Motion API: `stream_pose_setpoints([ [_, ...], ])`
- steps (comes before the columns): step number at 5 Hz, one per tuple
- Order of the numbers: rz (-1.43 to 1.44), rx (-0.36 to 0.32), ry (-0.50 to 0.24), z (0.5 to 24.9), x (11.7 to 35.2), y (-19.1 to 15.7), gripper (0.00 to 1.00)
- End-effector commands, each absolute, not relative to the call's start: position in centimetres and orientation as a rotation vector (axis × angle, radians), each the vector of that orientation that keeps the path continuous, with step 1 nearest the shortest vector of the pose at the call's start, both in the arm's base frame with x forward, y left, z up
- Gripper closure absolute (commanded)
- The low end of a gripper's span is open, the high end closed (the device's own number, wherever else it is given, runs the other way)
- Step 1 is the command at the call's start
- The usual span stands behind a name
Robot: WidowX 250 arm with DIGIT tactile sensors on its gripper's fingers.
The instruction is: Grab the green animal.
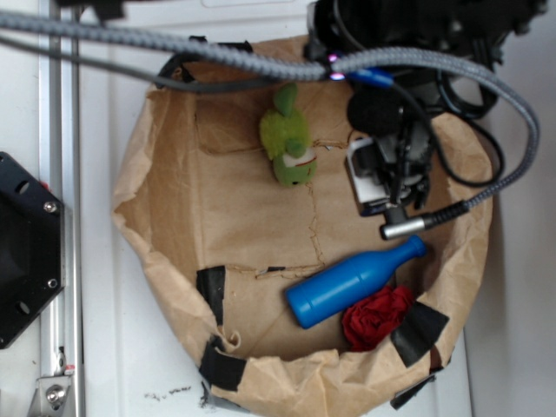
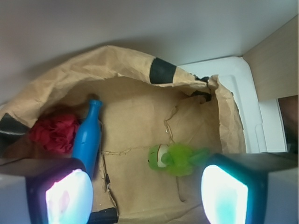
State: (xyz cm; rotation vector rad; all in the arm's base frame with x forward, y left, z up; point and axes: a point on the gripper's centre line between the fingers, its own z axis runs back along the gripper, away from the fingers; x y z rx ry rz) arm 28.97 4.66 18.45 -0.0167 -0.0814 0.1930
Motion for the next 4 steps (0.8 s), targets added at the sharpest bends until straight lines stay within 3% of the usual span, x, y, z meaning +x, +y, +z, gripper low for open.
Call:
stream_pose_setpoints([
  [1,0.185,-0.012,-0.155,20.5,29.5,4.4,0.00],
  [2,0.436,-0.052,-0.234,20.6,28.6,2.6,0.00],
  [3,0.696,-0.071,-0.153,20.0,25.3,0.2,0.00],
  [4,0.945,-0.033,-0.143,20.0,24.2,-0.1,0.00],
])
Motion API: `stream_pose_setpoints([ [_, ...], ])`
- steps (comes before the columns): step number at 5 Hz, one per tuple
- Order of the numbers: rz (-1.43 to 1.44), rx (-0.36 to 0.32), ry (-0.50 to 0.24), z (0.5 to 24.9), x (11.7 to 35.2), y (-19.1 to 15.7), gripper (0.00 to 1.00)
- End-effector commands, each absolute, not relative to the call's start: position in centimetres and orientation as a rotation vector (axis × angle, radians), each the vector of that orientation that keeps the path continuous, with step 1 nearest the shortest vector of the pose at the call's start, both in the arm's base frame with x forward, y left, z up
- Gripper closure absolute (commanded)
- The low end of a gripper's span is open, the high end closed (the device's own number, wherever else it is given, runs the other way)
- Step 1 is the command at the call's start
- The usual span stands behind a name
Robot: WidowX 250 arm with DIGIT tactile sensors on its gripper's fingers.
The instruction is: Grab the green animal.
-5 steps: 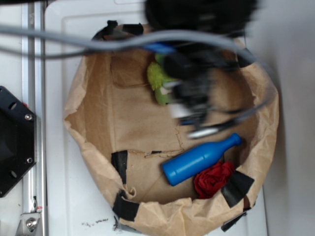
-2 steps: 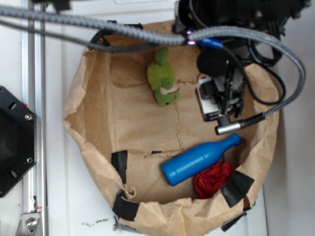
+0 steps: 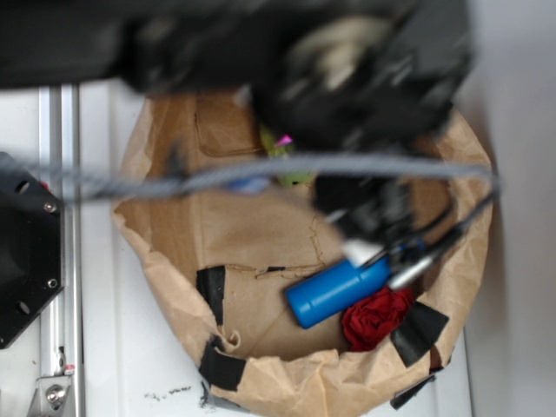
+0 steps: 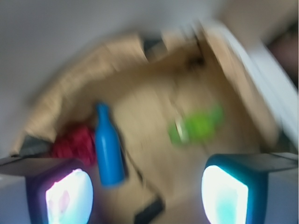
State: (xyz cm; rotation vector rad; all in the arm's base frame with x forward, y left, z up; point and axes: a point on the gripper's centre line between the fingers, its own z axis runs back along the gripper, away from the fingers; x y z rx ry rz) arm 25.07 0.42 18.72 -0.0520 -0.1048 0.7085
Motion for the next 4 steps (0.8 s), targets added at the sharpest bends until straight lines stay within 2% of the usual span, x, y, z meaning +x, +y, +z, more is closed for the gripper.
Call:
stream_pose_setpoints([
  [1,1.200,-0.018,-0.014,18.9,20.3,-1.3,0.00],
  [2,1.448,-0.091,-0.032,16.1,23.0,1.2,0.00],
  [3,1.584,-0.079,-0.081,13.2,27.3,2.5,0.00],
  [4,1.558,-0.158,-0.066,14.9,31.1,3.7,0.00],
])
